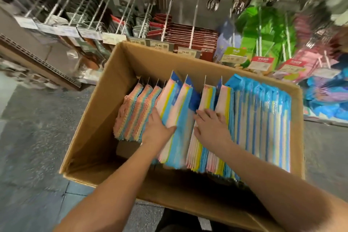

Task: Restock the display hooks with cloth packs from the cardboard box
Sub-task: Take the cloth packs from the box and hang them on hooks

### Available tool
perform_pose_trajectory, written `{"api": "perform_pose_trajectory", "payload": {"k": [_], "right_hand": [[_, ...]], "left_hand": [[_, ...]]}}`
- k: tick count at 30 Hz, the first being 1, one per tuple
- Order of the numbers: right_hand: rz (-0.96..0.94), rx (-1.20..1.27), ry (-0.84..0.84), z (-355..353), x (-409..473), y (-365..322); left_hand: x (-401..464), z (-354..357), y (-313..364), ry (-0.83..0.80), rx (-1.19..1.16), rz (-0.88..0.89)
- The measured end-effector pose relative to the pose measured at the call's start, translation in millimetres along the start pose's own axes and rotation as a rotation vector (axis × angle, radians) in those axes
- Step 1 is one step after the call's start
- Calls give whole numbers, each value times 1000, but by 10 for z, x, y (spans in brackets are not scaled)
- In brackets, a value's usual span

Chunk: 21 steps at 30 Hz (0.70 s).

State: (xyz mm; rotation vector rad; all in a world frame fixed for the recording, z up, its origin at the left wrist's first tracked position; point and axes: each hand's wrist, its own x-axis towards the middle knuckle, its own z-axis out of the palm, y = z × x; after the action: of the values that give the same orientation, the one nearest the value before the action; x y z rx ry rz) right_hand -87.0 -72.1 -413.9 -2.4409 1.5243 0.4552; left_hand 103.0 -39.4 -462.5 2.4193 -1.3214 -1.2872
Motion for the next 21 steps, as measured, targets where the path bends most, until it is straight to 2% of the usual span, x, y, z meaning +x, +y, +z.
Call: {"api": "perform_pose_trajectory", "payload": {"k": [4,7,10,13,16,19,21], "right_hand": [[40,-142,-102,-106,69,-299],[22,-294,-219,-162,228,-564],[40,-331,-269,-97,329,-686],[86,-214,-230,-41,334,-712],[120,-90,-190,-18,313,-730],[137,44,-103,-78,305,-745],[97,156,30,-145,266,-786]], "left_hand": [[133,-144,-109,-54,-160,-77],[191,-203,-114,-82,-179,-43],[271,-237,-156,-144,-392,-45],[342,-264,-182,-221,-560,-105],[331,-320,-174,-280,-561,-49],[194,-463,-156,-233,-590,4],[27,-655,-133,-150,-643,32]]}}
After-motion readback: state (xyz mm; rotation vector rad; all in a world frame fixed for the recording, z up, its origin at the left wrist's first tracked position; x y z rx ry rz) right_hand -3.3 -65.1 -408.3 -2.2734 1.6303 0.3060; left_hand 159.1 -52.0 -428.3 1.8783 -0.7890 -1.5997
